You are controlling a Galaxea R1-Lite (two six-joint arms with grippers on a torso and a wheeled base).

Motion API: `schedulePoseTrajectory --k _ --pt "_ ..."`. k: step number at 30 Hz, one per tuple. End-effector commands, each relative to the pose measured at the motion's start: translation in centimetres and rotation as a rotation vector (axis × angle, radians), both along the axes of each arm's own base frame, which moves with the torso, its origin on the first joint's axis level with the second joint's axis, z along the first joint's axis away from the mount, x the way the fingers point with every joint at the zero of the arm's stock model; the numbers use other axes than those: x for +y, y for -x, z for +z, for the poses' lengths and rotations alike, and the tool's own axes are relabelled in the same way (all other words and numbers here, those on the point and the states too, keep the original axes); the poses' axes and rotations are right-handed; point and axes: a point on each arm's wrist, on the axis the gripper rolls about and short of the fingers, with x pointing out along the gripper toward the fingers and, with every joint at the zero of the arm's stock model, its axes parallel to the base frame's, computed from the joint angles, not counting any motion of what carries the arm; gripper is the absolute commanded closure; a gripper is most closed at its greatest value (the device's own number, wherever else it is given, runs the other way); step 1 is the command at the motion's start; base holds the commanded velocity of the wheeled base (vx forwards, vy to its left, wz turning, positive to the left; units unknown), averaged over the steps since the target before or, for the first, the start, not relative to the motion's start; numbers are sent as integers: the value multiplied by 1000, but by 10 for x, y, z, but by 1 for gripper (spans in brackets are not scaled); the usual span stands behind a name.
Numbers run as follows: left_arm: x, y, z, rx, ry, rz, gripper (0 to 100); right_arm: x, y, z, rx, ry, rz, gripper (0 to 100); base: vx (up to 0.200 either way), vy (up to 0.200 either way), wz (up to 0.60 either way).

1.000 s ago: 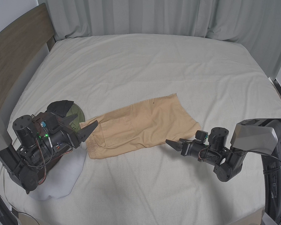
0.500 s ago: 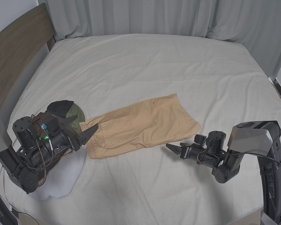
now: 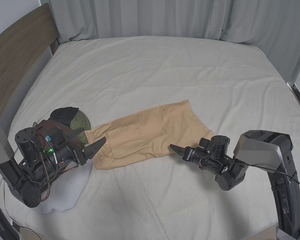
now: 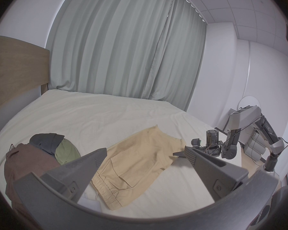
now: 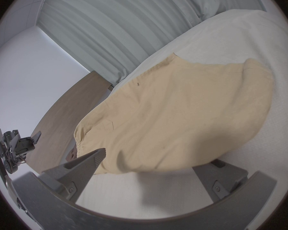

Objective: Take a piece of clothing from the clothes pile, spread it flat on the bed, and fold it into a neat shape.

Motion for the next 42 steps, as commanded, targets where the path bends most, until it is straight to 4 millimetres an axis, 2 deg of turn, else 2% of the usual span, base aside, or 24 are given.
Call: schedulePoseTrajectory --k 1,4,18,19,30,42 --pt "0 -2 -5 19 -2 -2 0 21 -4 -12 1 7 -2 0 0 0 0" --pt "-1 -2 -8 28 -4 -5 0 32 -6 -13 -5 -14 0 0 0 0 0" --pt "-2 -1 -4 42 37 -48 0 36 -16 -18 9 -79 -62 0 0 0 0" --pt "-2 -1 -4 42 37 -48 0 36 -16 -18 9 -79 -60 100 0 0 0" --pt "-2 -2 -3 39 45 -55 0 34 -14 -20 16 -75 -63 100 0 0 0" --pt "-1 -3 -3 48 56 -48 0 27 -4 -4 9 -79 -68 100 0 0 0"
